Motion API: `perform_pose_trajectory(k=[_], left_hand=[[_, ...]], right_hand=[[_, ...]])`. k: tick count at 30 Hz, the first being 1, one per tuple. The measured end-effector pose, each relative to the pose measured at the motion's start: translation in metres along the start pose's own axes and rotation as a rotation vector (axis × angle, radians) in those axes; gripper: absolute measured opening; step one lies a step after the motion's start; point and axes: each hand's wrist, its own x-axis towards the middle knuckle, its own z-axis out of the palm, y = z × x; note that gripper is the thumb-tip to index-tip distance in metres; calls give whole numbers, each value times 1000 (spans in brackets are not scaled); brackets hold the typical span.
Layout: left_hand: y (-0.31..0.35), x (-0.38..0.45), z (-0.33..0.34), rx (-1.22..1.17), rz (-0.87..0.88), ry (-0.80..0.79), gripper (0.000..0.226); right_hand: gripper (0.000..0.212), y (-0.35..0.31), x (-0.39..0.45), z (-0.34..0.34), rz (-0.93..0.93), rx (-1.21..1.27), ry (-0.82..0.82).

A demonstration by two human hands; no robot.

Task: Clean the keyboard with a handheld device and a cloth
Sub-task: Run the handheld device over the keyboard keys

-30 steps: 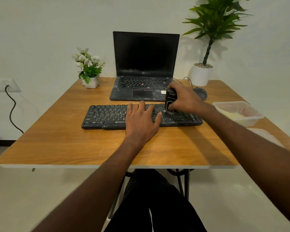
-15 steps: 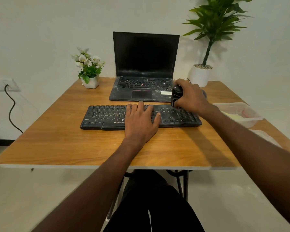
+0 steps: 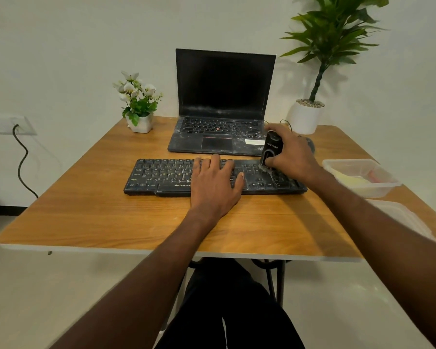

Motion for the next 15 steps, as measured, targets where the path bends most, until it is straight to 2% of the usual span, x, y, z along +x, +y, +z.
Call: perform_pose_trajectory(k=[2,8,15], left_hand=[[1,0,-1,-2,-2,3,53],[1,0,1,4,-4,7,52],[2,1,1,2,-8,4,50]], right_hand=[[93,-5,-3,6,-10,84,66],[81,1,-33,40,-64,382,188],[77,7,-38,44,-84,423,343]])
